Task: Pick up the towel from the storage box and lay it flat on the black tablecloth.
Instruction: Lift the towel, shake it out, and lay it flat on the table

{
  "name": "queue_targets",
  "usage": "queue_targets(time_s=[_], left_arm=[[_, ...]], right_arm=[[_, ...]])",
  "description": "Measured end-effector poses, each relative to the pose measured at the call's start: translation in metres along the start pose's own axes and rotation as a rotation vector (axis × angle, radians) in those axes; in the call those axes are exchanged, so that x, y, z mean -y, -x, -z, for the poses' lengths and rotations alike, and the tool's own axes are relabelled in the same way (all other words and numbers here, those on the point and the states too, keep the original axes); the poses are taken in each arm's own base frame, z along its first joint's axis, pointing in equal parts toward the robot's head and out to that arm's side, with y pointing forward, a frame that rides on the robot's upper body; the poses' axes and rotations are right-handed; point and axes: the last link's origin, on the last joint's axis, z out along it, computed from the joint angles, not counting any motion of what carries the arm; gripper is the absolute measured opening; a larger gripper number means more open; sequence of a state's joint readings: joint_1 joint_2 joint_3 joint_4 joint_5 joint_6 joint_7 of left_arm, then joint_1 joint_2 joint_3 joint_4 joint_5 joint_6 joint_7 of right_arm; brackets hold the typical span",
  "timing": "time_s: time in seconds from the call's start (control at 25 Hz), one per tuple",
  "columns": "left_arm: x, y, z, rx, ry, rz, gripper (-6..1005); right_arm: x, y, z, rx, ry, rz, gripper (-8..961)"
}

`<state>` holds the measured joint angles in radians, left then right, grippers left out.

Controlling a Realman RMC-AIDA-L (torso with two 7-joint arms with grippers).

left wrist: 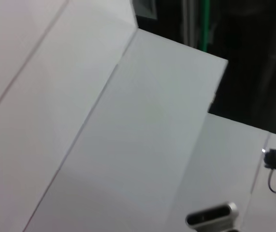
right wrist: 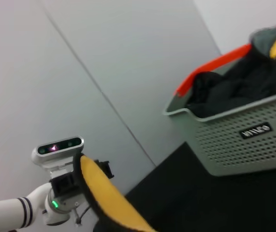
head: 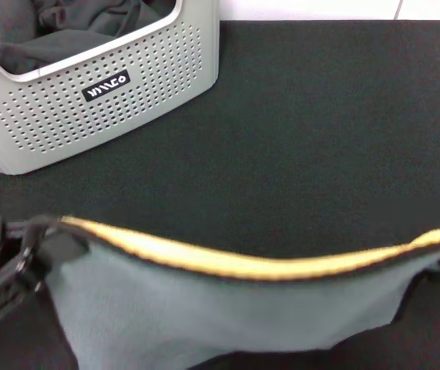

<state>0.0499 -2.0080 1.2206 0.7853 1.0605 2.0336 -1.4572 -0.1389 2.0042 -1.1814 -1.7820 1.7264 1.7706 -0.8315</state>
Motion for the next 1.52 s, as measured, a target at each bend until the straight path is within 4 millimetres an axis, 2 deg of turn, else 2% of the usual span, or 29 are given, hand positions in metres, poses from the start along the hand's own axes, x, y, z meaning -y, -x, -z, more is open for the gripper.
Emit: queue_targets(time_s=[0.08,0.28,0.56,0.72,0.92,0.96,1.08,1.32,1.52], left_arm=[[0.014,0.002,-0.003,-0.001,-0.011,0.017,34],[0.053,0.007,-0.030,0.033,0.005,-0.038,35],[0.087,0.012,-0.056,0.084,-0.088,-0.113,36],[0.094,0.019,-0.063,0.101,-0.132,-0.154,37],[0.104,0.030,-0.072,0.118,-0.199,-0.200,38],[0.113,0.036,-0.076,0.135,-0.255,-0.230,38],[0.123,0.041,-0.081,0.147,-0.302,-0.254,39],[0.147,0.040,-0.091,0.118,-0.432,-0.342,40],[0.159,0.043,-0.103,0.162,-0.466,-0.416,42]], right_arm=[[0.018,-0.002,-0.005,0.002,0.004,-0.023,9],[0.062,-0.006,-0.016,0.036,-0.016,-0.041,10],[0.108,0.002,-0.027,0.085,-0.015,-0.029,10],[0.131,0.003,-0.039,0.088,-0.030,-0.033,9],[0.155,0.002,-0.051,0.083,-0.112,-0.019,9],[0.160,0.002,-0.054,0.078,-0.136,-0.012,9],[0.170,0.000,-0.059,0.068,-0.199,0.005,9],[0.193,-0.003,-0.075,0.055,-0.304,0.008,10],[0.209,-0.003,-0.099,0.011,-0.364,0.008,10]])
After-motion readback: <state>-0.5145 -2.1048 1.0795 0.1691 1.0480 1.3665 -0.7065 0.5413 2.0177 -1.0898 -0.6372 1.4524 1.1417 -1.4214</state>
